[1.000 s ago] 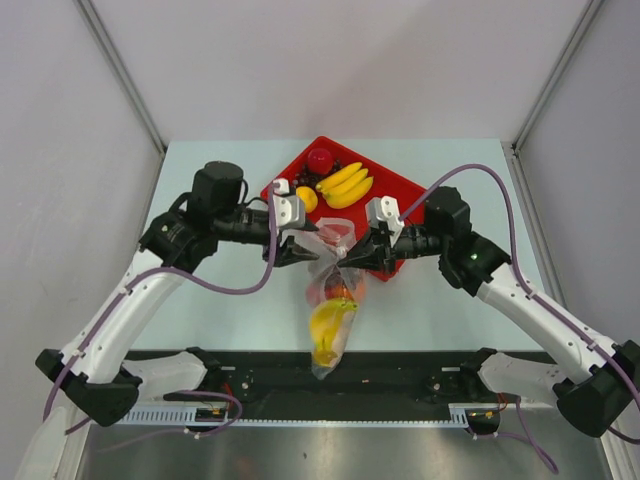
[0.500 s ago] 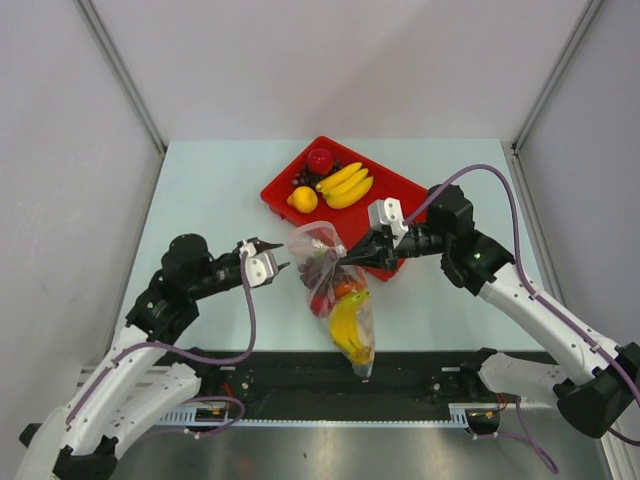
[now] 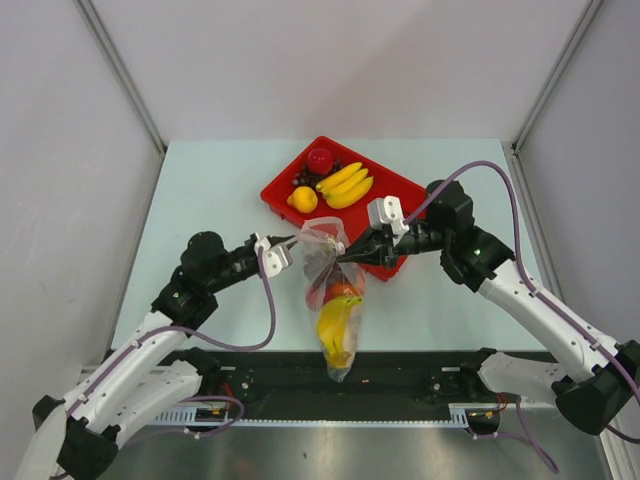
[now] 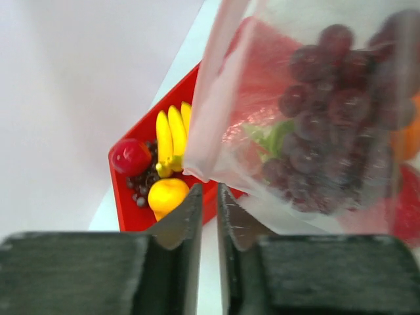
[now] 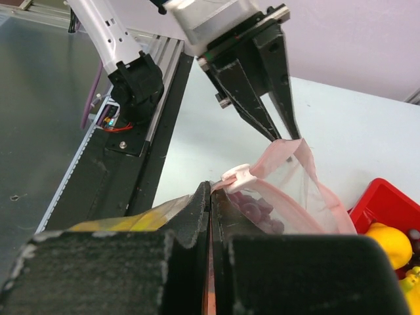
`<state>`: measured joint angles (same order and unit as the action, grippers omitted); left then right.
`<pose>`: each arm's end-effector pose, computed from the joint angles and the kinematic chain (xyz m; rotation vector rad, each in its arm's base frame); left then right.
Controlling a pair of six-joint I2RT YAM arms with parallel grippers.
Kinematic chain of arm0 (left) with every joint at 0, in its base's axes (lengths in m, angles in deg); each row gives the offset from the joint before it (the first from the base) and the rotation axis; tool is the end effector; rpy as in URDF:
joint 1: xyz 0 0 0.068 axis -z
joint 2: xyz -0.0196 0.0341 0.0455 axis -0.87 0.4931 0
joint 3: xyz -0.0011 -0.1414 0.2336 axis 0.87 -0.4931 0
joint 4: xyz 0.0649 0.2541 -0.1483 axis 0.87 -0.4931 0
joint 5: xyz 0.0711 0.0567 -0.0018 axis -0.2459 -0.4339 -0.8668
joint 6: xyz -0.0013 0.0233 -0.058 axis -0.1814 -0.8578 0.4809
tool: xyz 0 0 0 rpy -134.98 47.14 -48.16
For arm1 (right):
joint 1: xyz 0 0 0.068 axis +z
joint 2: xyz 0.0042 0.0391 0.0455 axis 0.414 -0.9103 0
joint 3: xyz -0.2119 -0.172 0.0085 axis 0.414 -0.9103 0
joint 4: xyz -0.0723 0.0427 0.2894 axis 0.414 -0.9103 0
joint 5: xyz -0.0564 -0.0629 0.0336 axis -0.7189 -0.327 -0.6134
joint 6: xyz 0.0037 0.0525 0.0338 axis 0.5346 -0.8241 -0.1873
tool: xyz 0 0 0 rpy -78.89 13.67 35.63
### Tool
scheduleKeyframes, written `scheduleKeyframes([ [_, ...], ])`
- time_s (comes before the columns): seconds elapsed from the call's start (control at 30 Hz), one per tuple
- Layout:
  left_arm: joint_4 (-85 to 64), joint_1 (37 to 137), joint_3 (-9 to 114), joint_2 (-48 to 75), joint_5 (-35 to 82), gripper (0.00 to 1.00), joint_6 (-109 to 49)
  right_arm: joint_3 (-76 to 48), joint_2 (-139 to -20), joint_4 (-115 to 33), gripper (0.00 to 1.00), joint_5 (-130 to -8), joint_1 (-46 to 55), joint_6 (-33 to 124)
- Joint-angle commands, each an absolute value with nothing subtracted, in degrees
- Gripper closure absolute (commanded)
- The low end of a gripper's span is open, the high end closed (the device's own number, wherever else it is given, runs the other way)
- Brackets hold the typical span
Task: Place the food in the zip-top bag and seal the zipper
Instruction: Zip the zipper food storage bag at the center of the board.
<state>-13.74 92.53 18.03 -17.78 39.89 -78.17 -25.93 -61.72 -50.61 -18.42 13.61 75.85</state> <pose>0.1923 -0.1438 0.3100 1.2028 1.2083 -0.3110 0.2013 0.2088 0.3920 -1.4689 1.0135 1.0622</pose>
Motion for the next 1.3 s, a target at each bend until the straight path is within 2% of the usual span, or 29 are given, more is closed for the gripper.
scheduleKeyframes([
  [0.0, -19.9, 92.7, 21.4, -21.8, 51.6, 0.91, -86.8, -22.0, -61.9, -48.5, 1.0, -16.7, 12.5, 78.8],
  [0.1, -33.1, 92.7, 24.3, -21.9, 55.8, 0.97, -92.2, -21.9, -62.4, -49.1, 1.0, -16.1, 11.3, 79.8],
  [0.17, -33.6, 92.7, 25.1, -21.0, 54.9, 0.98, -91.6, -22.0, -62.7, -48.8, 1.0, -15.9, 11.1, 80.2],
  [0.3, -21.5, 92.7, 22.6, -21.5, 42.7, 0.62, -81.4, -21.9, -62.9, -47.5, 1.0, -15.8, 11.3, 78.9],
  [0.4, -18.3, 93.0, 21.9, -20.9, 37.0, 0.45, -77.5, -22.0, -62.9, -46.9, 1.0, -15.7, 11.4, 78.3],
  [0.53, -13.9, 94.2, 21.2, -19.1, 33.3, 0.46, -76.2, -22.0, -62.8, -44.9, 1.0, -15.6, 11.8, 76.8],
  [0.8, -6.8, 95.6, 20.1, -15.1, 26.1, 0.69, -76.8, -21.4, -62.8, -43.7, 1.0, -16.2, 12.9, 75.6],
  [0.87, -6.4, 95.6, 19.7, -14.9, 25.8, 0.71, -77.4, -21.1, -63.0, -43.7, 1.0, -16.1, 12.9, 75.2],
  [0.97, -4.4, 95.6, 19.2, -14.5, 26.7, 0.72, -77.4, -20.9, -63.3, -43.6, 1.0, -16.1, 13.2, 75.2],
  [1.27, -0.7, 95.9, 18.2, -14.5, 29.2, 0.64, -74.8, -20.1, -64.4, -42.3, 1.0, -16.3, 14.0, 73.7],
])
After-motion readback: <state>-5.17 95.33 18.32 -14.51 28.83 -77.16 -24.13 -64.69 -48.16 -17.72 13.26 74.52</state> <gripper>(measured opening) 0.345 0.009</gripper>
